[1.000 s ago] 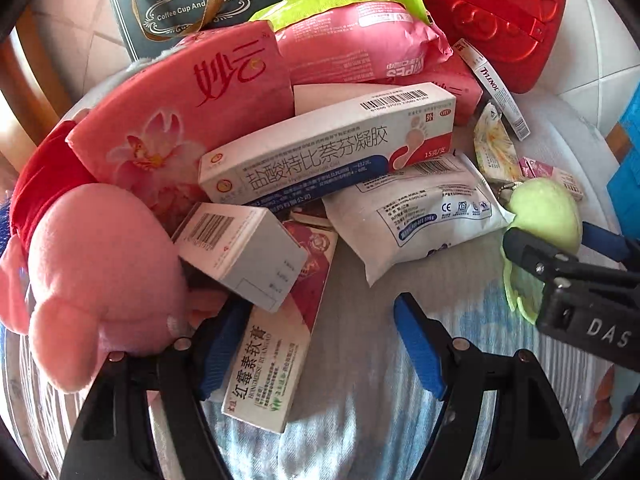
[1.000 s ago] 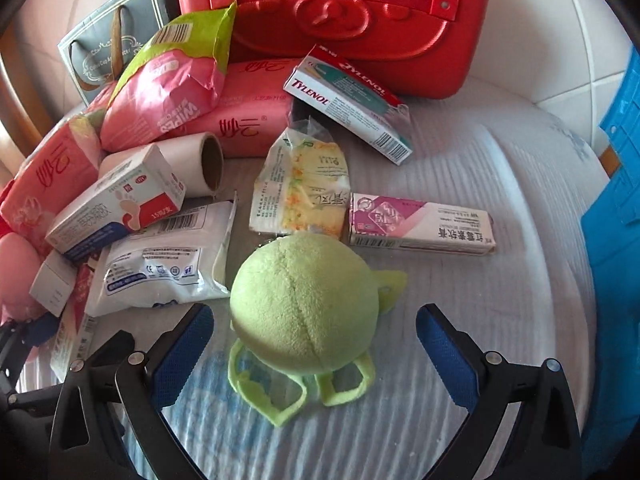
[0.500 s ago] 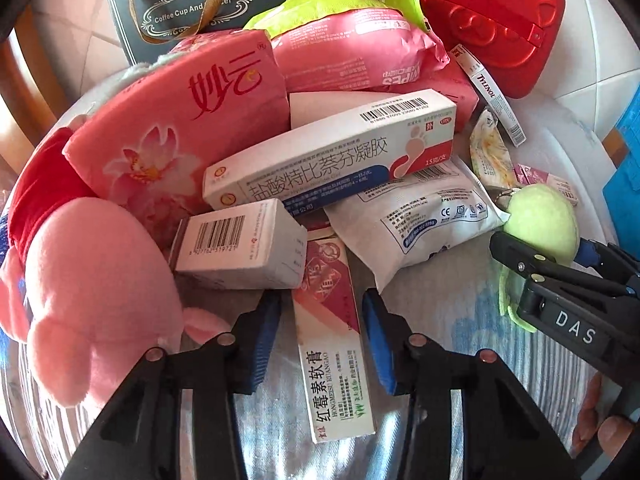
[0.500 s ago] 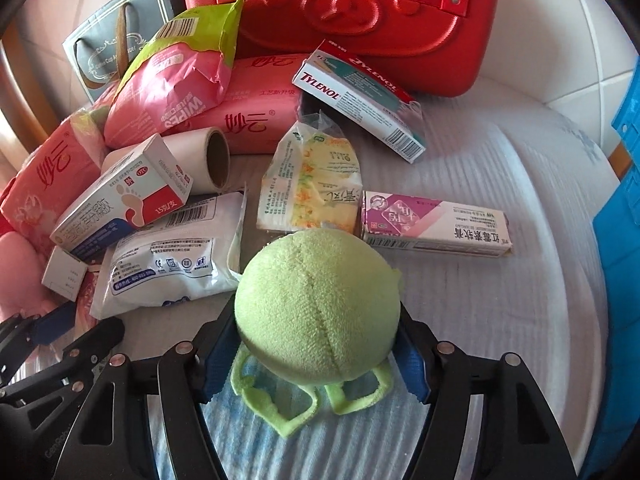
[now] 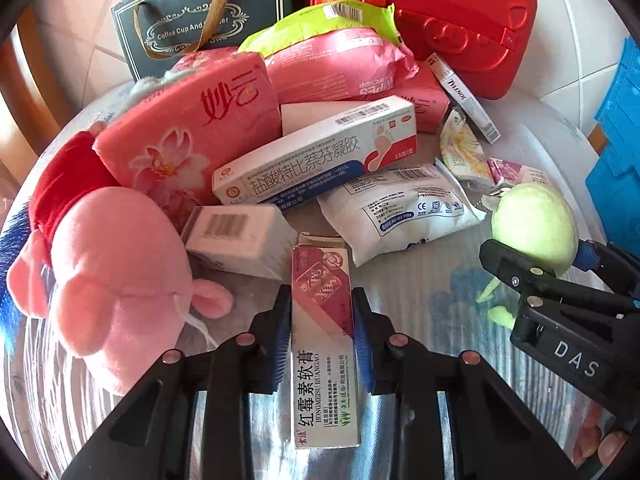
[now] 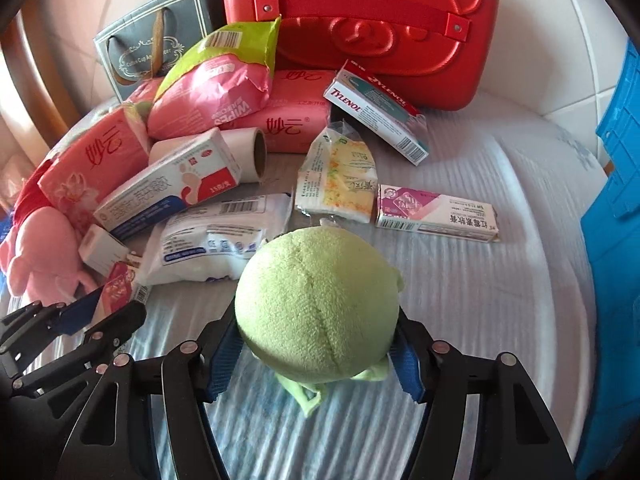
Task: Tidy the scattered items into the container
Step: 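Carry the ointment box and green ball plush into the blue crate and release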
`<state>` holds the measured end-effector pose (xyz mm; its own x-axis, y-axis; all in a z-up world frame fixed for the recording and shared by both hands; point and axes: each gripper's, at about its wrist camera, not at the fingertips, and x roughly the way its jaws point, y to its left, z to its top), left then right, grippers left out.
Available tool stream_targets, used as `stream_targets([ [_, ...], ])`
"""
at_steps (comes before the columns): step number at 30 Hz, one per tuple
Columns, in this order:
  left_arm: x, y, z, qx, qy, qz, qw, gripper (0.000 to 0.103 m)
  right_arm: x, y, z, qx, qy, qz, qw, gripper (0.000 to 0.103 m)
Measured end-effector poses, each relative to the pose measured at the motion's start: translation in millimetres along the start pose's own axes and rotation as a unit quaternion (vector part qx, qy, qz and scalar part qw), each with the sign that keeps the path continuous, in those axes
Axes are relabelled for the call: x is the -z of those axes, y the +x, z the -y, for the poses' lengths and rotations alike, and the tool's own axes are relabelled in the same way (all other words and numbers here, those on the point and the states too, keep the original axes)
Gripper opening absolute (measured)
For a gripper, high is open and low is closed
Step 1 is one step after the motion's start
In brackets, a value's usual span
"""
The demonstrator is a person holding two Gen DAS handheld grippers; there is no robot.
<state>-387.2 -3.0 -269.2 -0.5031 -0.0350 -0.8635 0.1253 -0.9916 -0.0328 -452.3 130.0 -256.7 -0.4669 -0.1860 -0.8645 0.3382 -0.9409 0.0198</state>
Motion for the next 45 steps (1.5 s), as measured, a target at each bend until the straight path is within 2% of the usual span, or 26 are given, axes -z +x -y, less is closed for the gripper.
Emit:
stream_targets([
  [5, 10, -49, -7, 0.006, 0.000, 0.042, 0.9991, 0.028, -4, -39, 2, -0.001, 0.000, 0.034, 0.999, 0.065],
  [11, 4, -115, -5, 0.013, 0.007, 0.107, 0.9942, 0.028, 6, -125, -18, 0.002, -0.002, 0.100, 0.995, 0.065],
  [19, 17, -230, -7, 0.032, 0.023, 0.185, 0.9820, 0.028, 25, -252, -34, 0.005, 0.011, 0.186, 0.982, 0.065],
  [24, 26, -295, 20, 0.056, 0.045, 0.234, 0.9695, 0.028, 43, -335, -24, 0.020, 0.018, 0.246, 0.969, 0.065],
  [27, 28, -325, 52, 0.077, 0.067, 0.258, 0.9609, 0.028, 59, -382, -5, 0.044, 0.030, 0.278, 0.959, 0.065],
  [30, 33, -357, 94, 0.103, 0.093, 0.284, 0.9487, 0.028, 79, -423, 29, 0.069, 0.052, 0.302, 0.949, 0.065],
  [35, 50, -407, 187, 0.152, 0.134, 0.320, 0.9255, 0.028, 118, -476, 106, 0.133, 0.094, 0.327, 0.931, 0.065],
  [38, 60, -423, 249, 0.186, 0.154, 0.317, 0.9172, 0.028, 143, -494, 161, 0.166, 0.118, 0.324, 0.924, 0.065],
  [40, 63, -422, 292, 0.199, 0.160, 0.303, 0.9182, 0.028, 161, -501, 198, 0.179, 0.133, 0.319, 0.921, 0.065],
  [43, 67, -407, 347, 0.200, 0.165, 0.261, 0.9299, 0.028, 181, -500, 248, 0.183, 0.144, 0.304, 0.924, 0.065],
  [45, 75, -396, 377, 0.193, 0.177, 0.242, 0.9341, 0.028, 190, -497, 275, 0.181, 0.144, 0.294, 0.927, 0.065],
])
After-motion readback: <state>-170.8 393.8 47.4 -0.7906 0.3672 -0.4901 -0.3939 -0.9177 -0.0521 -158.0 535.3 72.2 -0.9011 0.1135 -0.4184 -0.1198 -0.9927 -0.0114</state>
